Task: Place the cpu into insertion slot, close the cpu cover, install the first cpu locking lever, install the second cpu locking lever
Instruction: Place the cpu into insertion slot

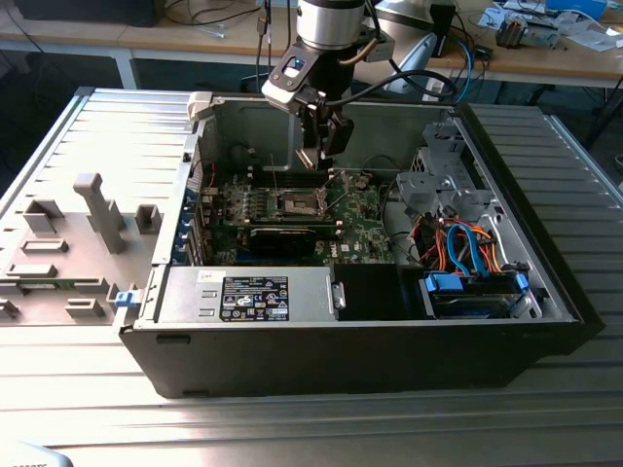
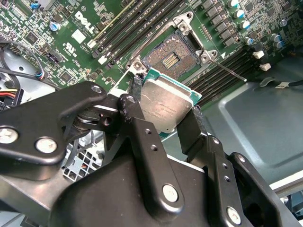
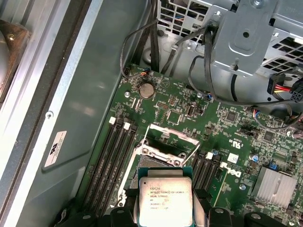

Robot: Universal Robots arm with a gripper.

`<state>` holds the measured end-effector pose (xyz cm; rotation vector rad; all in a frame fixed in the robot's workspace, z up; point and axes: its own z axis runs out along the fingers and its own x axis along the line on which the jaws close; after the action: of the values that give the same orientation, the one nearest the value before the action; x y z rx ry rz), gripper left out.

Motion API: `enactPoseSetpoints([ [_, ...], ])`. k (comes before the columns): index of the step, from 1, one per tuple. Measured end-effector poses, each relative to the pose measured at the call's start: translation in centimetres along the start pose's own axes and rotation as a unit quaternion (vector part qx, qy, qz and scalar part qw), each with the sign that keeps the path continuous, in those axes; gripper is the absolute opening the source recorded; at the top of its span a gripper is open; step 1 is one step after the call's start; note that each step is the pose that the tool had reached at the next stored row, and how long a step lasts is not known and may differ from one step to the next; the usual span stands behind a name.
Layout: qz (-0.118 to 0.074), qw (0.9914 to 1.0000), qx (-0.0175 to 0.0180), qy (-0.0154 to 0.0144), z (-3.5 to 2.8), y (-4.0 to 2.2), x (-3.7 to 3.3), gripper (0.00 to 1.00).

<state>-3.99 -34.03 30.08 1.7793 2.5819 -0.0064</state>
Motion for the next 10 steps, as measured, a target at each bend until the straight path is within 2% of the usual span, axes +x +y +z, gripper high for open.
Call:
enactPoseSetpoints([
  [10, 0.008, 0.99997, 0.0001, 0.0, 0.01, 0.0, 0.0, 0.54],
])
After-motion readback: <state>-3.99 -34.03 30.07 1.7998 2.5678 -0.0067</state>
